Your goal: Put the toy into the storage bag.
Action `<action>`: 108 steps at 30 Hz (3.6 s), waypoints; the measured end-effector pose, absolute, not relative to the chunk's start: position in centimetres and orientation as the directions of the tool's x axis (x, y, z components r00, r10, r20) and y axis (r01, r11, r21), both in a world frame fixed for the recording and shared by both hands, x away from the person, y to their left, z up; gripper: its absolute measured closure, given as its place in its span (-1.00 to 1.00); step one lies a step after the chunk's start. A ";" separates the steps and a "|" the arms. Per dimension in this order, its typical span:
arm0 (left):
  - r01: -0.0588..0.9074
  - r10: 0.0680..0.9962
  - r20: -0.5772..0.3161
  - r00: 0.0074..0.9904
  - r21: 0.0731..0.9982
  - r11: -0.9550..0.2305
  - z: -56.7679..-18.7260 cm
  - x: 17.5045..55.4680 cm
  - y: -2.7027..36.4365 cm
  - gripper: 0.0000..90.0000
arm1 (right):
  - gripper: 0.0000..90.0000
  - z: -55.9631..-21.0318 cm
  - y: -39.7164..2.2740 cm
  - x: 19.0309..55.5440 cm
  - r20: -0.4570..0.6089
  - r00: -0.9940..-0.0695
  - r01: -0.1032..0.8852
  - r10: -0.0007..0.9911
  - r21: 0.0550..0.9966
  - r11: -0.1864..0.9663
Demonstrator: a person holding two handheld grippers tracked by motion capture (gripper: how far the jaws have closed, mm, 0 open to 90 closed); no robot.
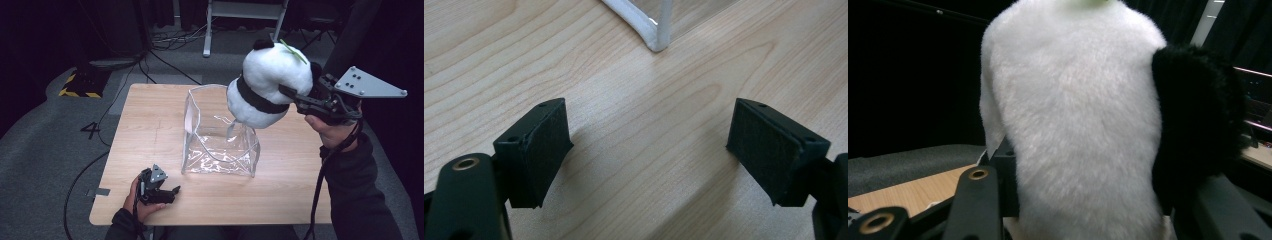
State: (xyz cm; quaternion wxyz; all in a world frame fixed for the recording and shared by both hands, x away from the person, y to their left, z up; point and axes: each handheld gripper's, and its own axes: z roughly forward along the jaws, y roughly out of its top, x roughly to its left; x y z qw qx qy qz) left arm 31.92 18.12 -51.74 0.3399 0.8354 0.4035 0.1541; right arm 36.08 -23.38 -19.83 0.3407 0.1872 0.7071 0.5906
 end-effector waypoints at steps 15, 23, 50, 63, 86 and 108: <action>0.569 0.779 -0.017 0.627 0.692 -0.443 -51.7 31.9 18.1 -0.62 | 0.09 -21.5 -18.0 35.6 -0.308 -0.753 -0.145 0.581 0.940 0.309; 0.569 0.779 -0.017 0.627 0.692 -0.443 -51.7 31.9 18.1 -0.62 | 0.08 -22.9 -16.8 36.2 -0.308 -0.764 -0.123 0.567 0.932 0.341; 0.570 0.779 -0.017 0.627 0.692 -0.443 -51.7 31.9 18.1 -0.62 | 0.05 -23.8 -13.5 34.6 -0.357 -0.792 -0.158 0.496 0.903 0.399; 0.568 0.776 -0.017 0.631 0.691 -0.447 -51.7 32.1 18.1 -0.62 | 0.03 -24.0 -12.7 33.5 -0.351 -0.816 -0.166 0.460 0.904 0.395; 0.569 0.776 -0.018 0.631 0.691 -0.446 -51.7 32.1 18.1 -0.62 | -0.03 -30.9 -14.3 38.5 -0.194 -0.855 0.056 0.481 0.887 0.458; 0.567 0.776 -0.017 0.631 0.692 -0.446 -51.7 32.1 18.1 -0.62 | -0.10 -34.0 -15.4 40.9 -0.195 -0.845 0.115 0.498 0.842 0.526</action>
